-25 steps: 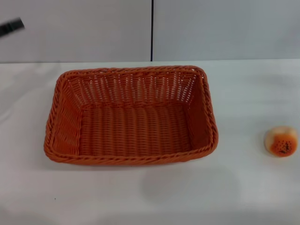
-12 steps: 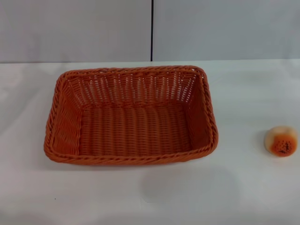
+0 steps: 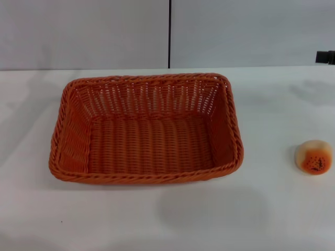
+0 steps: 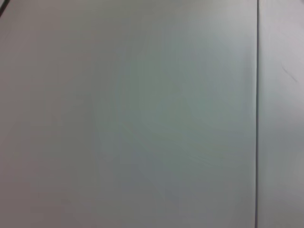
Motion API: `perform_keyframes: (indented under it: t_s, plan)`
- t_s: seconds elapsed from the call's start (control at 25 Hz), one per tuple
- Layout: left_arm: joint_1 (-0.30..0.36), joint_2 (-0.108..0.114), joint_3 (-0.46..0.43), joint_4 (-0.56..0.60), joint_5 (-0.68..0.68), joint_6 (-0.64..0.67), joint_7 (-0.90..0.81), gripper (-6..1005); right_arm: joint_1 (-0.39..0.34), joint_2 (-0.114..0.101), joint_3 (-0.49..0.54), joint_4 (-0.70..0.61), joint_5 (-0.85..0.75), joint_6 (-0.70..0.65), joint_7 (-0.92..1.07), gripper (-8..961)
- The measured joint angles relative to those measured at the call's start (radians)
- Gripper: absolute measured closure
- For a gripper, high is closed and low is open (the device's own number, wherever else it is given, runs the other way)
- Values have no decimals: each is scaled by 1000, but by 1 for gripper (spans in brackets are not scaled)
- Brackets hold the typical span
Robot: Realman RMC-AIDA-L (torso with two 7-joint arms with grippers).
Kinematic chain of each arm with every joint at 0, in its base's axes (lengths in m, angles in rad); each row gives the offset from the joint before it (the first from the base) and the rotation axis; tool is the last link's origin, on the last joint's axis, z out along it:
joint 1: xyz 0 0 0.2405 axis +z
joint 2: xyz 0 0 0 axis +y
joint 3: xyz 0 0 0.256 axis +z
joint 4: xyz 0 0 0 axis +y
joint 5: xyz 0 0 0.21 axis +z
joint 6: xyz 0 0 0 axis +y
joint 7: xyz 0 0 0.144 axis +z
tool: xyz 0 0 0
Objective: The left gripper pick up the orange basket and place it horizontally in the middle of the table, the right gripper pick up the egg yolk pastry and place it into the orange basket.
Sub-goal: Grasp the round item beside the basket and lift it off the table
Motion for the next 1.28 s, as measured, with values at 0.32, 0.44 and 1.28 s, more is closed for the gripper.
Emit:
perform_keyframes:
  t_s: [0.32, 0.44, 1.28]
  plan:
    - [0, -2, 8, -56, 6, 18, 20, 290, 98, 3, -56, -82, -181, -124, 86, 316]
    - [-3, -2, 21, -69, 6, 18, 38, 291, 119, 9, -113, -94, -242, -137, 103, 289]
    - [-26, -1, 40, -100, 0, 7, 64, 292, 220, 105, -291, -105, -717, -246, 121, 188]
